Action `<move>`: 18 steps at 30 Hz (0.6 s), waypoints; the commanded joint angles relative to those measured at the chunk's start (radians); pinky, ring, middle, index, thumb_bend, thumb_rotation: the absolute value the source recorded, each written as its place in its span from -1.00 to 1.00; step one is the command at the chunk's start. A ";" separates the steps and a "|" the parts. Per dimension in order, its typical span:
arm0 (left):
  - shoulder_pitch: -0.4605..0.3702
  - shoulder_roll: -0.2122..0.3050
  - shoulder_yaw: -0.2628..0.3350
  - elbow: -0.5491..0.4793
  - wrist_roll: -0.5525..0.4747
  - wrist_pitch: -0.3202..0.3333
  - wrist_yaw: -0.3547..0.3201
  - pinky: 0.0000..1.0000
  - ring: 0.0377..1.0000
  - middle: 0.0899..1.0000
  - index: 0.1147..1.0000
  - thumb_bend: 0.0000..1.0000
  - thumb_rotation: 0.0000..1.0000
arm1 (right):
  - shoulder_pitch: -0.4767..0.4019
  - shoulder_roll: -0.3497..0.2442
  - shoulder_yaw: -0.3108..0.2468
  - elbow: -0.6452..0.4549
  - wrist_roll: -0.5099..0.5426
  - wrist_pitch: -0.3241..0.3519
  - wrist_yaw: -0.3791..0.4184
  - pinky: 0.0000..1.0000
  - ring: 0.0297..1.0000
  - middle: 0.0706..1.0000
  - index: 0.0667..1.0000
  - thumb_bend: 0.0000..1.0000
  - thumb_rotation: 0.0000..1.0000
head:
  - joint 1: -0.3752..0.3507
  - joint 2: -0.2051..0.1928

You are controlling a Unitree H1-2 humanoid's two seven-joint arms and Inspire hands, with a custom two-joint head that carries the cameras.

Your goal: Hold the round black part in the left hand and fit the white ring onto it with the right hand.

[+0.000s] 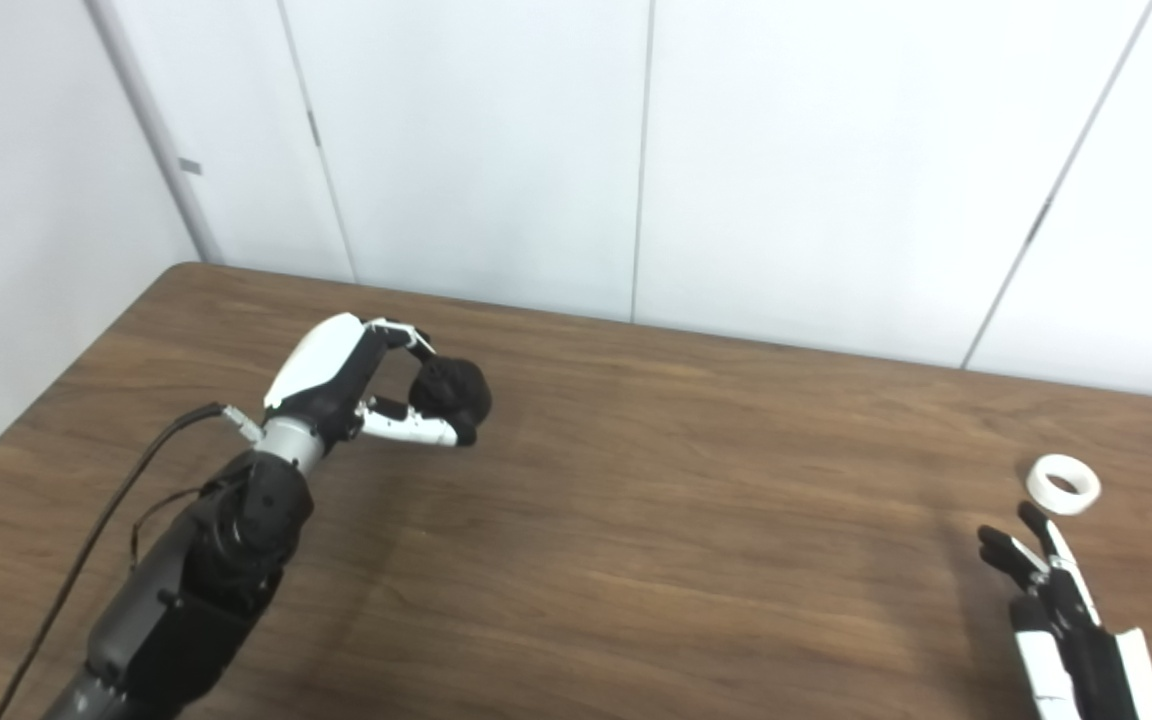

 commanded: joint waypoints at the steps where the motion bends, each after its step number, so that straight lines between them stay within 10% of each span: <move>1: -0.009 -0.003 -0.004 -0.066 0.046 0.001 -0.007 1.00 0.84 0.60 -0.17 0.05 -0.90 | 0.059 0.070 0.043 0.071 -0.005 -0.001 -0.022 0.90 0.66 0.66 0.86 0.12 1.00 | -0.010 0.006; 18: 0.153 -0.089 -0.155 -0.191 0.274 -0.147 0.018 1.00 0.85 0.60 -0.17 0.05 -0.89 | 0.050 0.118 0.069 0.000 -0.079 0.085 -0.055 0.86 0.68 0.69 0.89 0.07 1.00 | -0.113 0.066</move>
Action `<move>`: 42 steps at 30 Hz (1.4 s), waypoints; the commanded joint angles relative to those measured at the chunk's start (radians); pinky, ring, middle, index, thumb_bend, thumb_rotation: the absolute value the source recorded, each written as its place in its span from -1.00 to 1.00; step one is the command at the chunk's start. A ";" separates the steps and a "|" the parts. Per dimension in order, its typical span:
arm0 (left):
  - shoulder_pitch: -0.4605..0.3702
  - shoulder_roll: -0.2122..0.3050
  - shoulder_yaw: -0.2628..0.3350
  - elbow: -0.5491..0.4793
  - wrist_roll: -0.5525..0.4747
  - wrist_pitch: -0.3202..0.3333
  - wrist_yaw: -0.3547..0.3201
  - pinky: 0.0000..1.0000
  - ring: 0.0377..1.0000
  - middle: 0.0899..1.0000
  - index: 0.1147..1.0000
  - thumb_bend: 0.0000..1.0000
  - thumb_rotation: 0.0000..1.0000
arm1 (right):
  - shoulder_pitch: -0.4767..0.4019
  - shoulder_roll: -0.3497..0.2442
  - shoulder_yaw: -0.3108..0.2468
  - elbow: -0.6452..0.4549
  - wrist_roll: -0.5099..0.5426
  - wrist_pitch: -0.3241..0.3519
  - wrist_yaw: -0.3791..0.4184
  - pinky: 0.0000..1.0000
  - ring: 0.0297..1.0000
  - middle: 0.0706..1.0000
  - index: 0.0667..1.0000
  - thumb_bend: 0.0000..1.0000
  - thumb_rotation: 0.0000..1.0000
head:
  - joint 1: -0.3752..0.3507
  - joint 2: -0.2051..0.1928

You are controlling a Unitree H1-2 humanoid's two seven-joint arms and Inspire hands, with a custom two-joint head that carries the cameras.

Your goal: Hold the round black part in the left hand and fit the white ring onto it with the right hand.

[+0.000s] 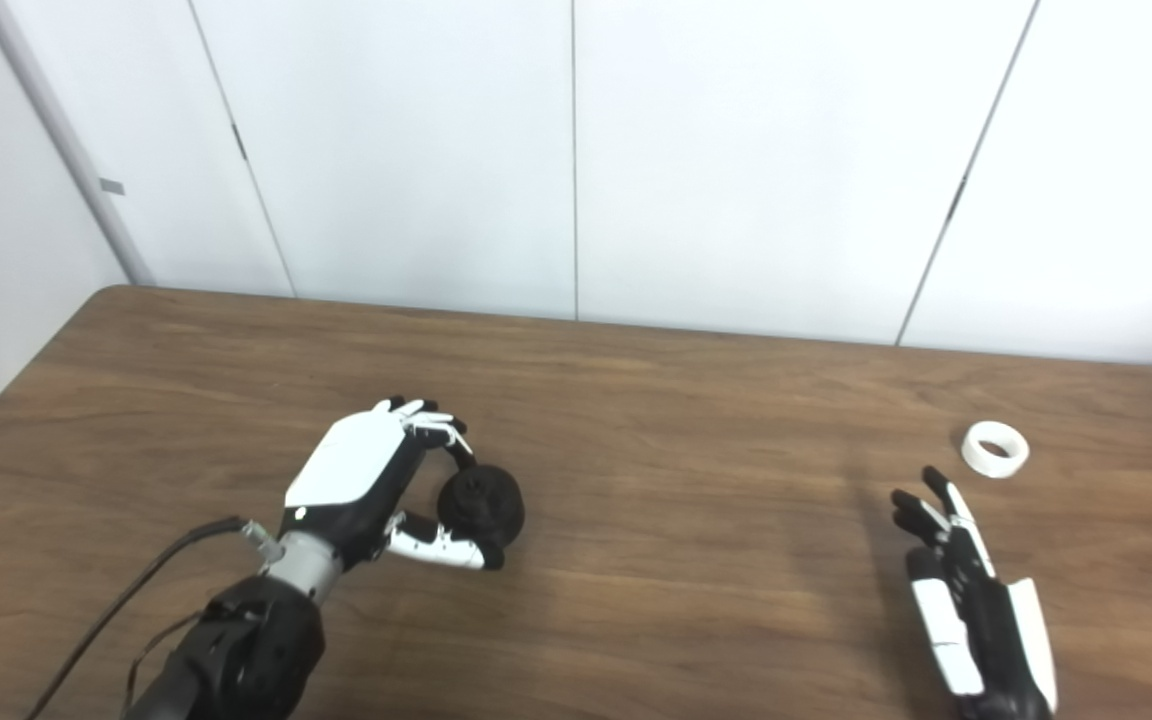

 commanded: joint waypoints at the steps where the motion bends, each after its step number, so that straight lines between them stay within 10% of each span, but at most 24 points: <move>1: 0.000 -0.008 -0.002 -0.037 0.029 -0.052 0.036 1.00 0.86 0.61 -0.17 0.05 -0.89 | 0.050 0.046 0.030 0.040 -0.007 0.010 -0.018 0.85 0.68 0.69 0.89 0.06 1.00 | -0.010 0.008; 15: 0.112 -0.084 -0.047 -0.027 0.056 -0.194 0.024 1.00 0.92 0.66 -0.17 0.05 -0.89 | 0.054 0.078 0.060 -0.041 -0.037 0.081 -0.024 0.85 0.68 0.69 0.90 -0.05 1.00 | -0.095 0.074; 42: 0.200 -0.159 -0.099 0.057 0.158 -0.212 0.023 1.00 0.91 0.66 -0.17 0.05 -0.89 | 0.060 0.073 0.075 -0.164 -0.025 0.171 -0.035 0.88 0.69 0.72 0.90 -0.07 1.00 | -0.164 0.163</move>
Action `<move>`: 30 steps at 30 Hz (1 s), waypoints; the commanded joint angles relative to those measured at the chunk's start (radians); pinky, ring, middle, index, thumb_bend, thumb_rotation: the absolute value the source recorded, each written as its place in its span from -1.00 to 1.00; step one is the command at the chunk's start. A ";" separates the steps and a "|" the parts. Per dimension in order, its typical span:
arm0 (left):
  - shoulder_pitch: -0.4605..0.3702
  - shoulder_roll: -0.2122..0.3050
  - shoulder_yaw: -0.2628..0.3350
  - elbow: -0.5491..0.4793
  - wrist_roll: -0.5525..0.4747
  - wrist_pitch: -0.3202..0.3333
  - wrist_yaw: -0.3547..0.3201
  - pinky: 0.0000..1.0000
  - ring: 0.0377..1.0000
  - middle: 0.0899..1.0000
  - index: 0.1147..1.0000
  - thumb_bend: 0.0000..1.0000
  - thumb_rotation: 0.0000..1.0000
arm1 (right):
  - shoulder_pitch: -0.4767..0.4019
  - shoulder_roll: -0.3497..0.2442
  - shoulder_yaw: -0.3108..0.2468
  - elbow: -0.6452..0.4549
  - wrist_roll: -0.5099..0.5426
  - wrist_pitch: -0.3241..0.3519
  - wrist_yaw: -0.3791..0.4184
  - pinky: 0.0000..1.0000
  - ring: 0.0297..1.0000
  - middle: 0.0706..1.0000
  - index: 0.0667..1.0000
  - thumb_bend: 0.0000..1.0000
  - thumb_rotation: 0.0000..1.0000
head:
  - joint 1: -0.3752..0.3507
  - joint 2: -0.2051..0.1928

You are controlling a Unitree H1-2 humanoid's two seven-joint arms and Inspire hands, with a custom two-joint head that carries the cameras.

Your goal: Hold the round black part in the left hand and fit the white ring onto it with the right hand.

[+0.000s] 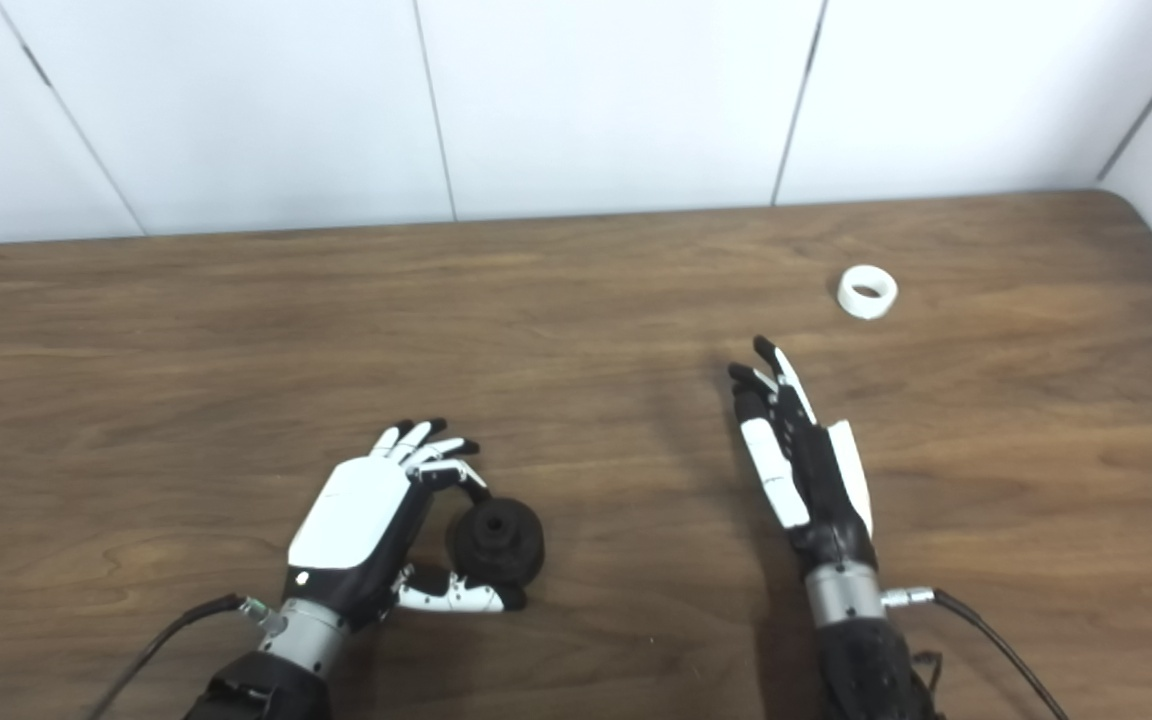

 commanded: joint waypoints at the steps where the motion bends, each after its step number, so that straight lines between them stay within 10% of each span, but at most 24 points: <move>1: 0.011 0.003 -0.006 0.015 0.029 0.005 -0.007 1.00 0.91 0.66 -0.17 0.05 -0.89 | 0.012 -0.002 -0.001 -0.038 0.018 -0.010 0.006 0.87 0.69 0.72 0.90 -0.07 1.00 | -0.006 0.003; 18: 0.058 0.038 0.042 0.103 -0.056 -0.092 0.116 1.00 0.87 0.62 -0.17 0.05 -0.89 | -0.095 -0.058 -0.053 -0.154 0.044 0.140 0.033 0.90 0.85 0.80 0.87 -0.06 1.00 | -0.168 -0.009; 30: 0.060 0.055 0.057 0.102 -0.061 -0.102 0.109 1.00 0.85 0.60 -0.17 0.05 -0.89 | -0.271 -0.228 -0.093 -0.154 -0.136 0.330 0.056 0.76 0.74 0.74 0.75 0.07 0.97 | -0.226 -0.020</move>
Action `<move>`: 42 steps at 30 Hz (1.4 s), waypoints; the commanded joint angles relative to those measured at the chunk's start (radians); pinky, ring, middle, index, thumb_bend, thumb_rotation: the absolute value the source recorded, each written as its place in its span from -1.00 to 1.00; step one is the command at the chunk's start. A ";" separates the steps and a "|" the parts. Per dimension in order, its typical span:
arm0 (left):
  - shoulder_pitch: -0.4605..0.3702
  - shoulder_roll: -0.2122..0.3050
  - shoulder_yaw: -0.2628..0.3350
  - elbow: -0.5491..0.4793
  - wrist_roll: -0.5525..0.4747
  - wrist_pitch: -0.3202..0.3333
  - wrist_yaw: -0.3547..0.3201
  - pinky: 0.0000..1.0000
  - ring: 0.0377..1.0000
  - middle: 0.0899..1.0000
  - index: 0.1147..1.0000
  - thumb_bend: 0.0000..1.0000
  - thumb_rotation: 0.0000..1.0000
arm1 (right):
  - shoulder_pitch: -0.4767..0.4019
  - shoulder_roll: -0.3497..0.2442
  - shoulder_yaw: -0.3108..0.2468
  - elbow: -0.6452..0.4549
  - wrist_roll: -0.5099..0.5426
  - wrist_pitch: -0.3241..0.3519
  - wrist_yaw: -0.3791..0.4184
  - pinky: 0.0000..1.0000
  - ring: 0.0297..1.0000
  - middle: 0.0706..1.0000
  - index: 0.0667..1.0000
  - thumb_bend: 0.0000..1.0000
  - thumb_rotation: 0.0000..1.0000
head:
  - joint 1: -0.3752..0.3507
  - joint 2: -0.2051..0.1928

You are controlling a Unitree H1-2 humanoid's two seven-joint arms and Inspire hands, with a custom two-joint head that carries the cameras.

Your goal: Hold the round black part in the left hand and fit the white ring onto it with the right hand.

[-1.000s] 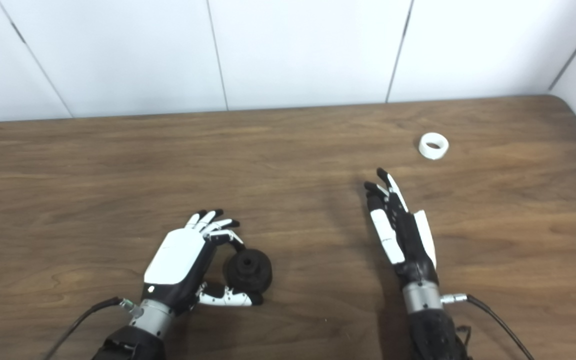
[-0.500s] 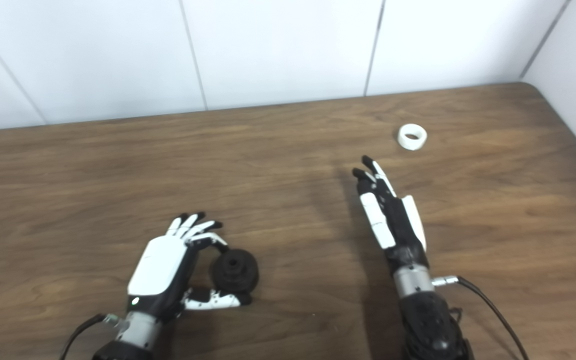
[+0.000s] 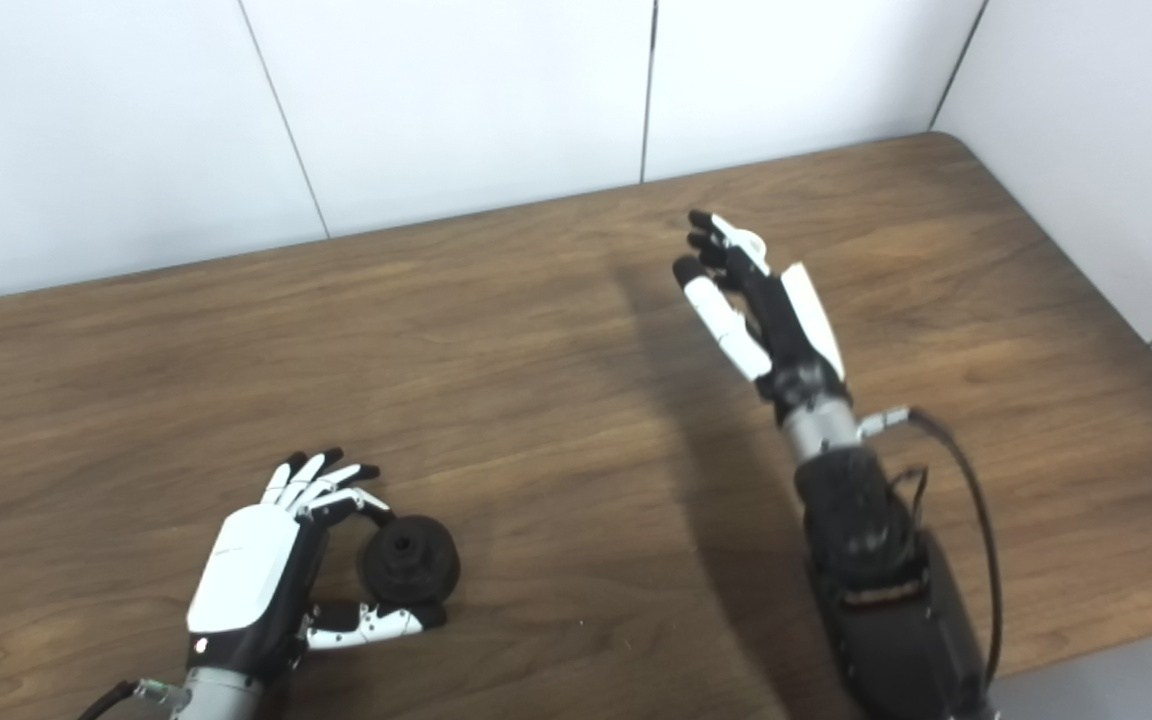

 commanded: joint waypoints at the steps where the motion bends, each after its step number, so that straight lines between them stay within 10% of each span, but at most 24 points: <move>1: 0.021 0.029 0.008 0.024 0.022 0.016 -0.019 1.00 0.85 0.60 -0.17 0.05 -0.89 | -0.058 -0.041 -0.019 -0.028 -0.022 0.032 0.012 0.74 0.74 0.73 0.72 0.08 0.94 | -0.006 0.000; 7: 0.022 0.030 0.010 0.008 0.027 0.034 -0.043 1.00 0.85 0.61 -0.17 0.05 -0.90 | -0.121 -0.125 -0.018 0.032 -0.057 0.062 0.029 0.37 0.56 0.62 0.52 0.12 0.41 | -0.023 -0.003; 16: 0.023 0.031 0.018 0.006 0.021 0.031 -0.042 1.00 0.84 0.60 -0.17 0.05 -0.89 | -0.221 -0.246 0.056 0.184 -0.190 0.088 0.065 0.63 0.78 0.76 0.51 0.43 -0.22 | -0.049 -0.008; 26: 0.023 0.034 0.024 0.015 0.015 0.015 -0.028 1.00 0.83 0.59 -0.17 0.05 -0.89 | -0.355 -0.325 0.159 0.425 -0.272 0.077 0.116 0.99 1.00 0.99 0.50 0.67 -0.42 | -0.051 -0.009; 42: 0.036 0.031 0.027 -0.001 0.016 0.021 -0.031 1.00 0.82 0.59 -0.17 0.05 -0.90 | -0.495 -0.328 0.231 0.638 -0.310 0.095 0.135 1.00 1.00 1.00 0.42 0.71 -0.41 | -0.046 -0.007</move>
